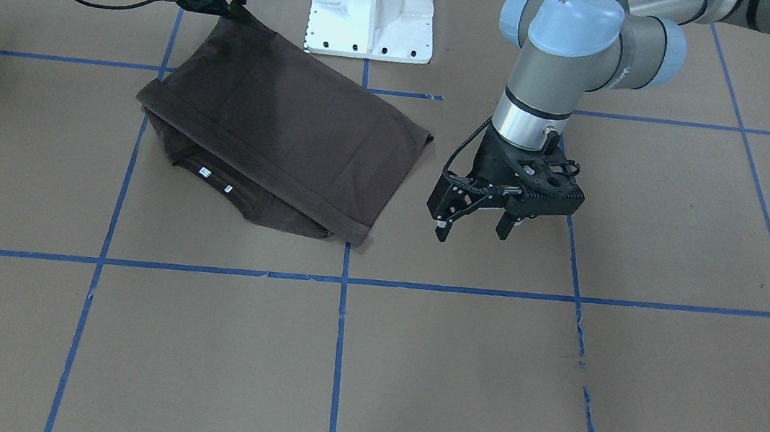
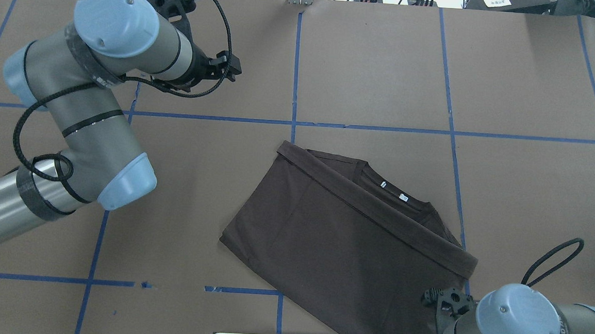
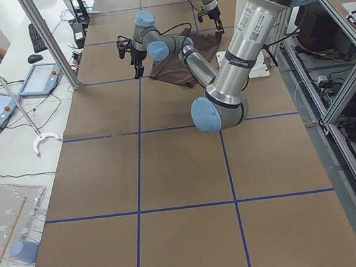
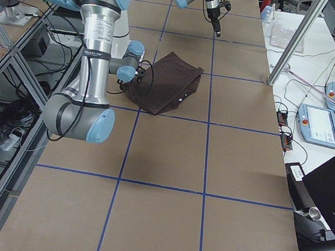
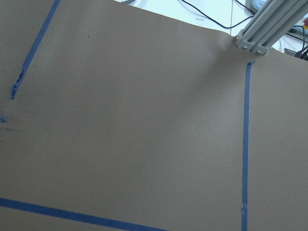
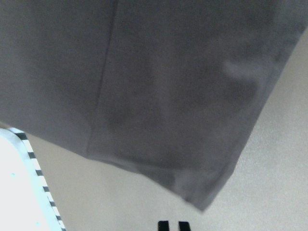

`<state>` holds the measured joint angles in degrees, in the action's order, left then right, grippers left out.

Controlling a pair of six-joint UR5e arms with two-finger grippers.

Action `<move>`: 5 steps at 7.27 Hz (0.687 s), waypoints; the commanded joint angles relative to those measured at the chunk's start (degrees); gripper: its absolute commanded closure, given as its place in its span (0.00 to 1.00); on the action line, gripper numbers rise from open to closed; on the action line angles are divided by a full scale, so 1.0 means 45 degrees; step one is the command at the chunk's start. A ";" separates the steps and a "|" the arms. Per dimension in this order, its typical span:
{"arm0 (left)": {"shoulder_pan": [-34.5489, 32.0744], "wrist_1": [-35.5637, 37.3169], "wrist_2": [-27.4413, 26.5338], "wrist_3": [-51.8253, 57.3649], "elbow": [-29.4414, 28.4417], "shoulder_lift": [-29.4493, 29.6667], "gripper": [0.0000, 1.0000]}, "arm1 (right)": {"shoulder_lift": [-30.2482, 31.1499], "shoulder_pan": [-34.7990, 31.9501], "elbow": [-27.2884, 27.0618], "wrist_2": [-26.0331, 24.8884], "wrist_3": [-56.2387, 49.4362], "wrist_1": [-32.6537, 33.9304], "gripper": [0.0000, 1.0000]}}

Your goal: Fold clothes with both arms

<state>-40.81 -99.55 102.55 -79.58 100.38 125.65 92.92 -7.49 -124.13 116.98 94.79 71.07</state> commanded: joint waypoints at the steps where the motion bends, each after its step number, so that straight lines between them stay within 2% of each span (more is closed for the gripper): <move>1: 0.1776 0.0169 -0.0093 -0.2671 0.0662 -0.0809 0.00 | -0.0798 -0.2404 0.0007 0.0020 0.0087 -0.0070 0.00; 3: 0.3786 0.0442 -0.0481 -0.5175 0.1091 -0.1495 0.03 | -0.1409 -0.4729 0.0105 0.0097 -0.0029 -0.0090 0.00; 5: 0.5041 0.0442 -0.0914 -0.6180 0.0898 -0.1555 0.09 | -0.1875 -0.5753 0.0299 0.0098 -0.0069 -0.0071 0.00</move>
<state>-21.84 -97.64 99.38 -104.47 104.81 119.02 85.98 -30.02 -123.40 117.34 94.65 70.70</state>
